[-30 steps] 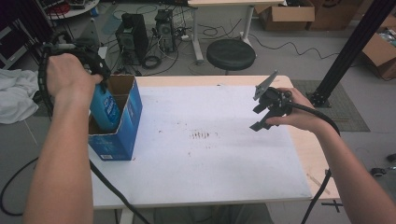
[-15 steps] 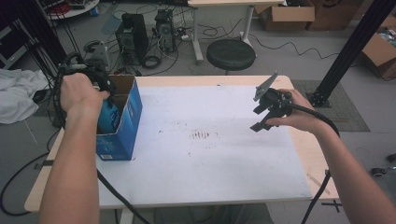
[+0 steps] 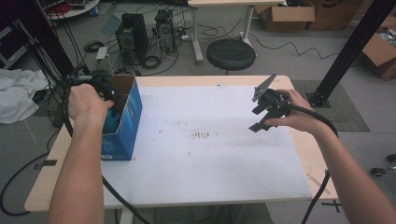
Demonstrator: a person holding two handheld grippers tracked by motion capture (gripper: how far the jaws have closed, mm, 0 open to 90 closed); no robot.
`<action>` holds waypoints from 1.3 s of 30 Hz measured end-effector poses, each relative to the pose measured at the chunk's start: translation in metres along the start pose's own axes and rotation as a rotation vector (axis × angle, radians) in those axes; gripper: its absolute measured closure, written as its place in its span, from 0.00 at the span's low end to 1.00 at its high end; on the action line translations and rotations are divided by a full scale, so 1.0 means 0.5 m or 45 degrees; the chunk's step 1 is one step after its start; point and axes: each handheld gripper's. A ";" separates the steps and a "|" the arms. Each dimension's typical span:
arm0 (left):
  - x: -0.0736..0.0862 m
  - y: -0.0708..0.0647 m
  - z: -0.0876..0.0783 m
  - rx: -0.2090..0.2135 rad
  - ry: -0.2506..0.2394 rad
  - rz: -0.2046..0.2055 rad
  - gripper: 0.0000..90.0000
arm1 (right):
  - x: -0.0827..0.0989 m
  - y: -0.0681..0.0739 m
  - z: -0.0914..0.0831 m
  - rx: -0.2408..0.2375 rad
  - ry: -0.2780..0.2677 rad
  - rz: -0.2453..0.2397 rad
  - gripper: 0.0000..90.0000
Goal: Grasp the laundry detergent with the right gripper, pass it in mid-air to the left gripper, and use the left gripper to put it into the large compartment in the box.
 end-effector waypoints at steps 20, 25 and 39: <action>0.002 0.000 0.035 -0.003 -0.008 0.030 0.43 | -0.003 0.003 0.019 -0.019 0.002 0.002 0.28; 0.005 -0.002 0.037 -0.005 0.002 0.025 0.42 | -0.004 0.004 0.019 -0.020 -0.001 0.003 0.28; 0.008 -0.008 0.035 0.003 -0.002 0.018 0.41 | 0.006 0.010 0.010 -0.013 -0.001 0.010 0.28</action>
Point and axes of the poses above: each handheld gripper's, and its own axes: z roughly forward along the jaws, x roughly out of its underside, y roughly to its left, and after that the axes turned 9 degrees about -z, right-handed
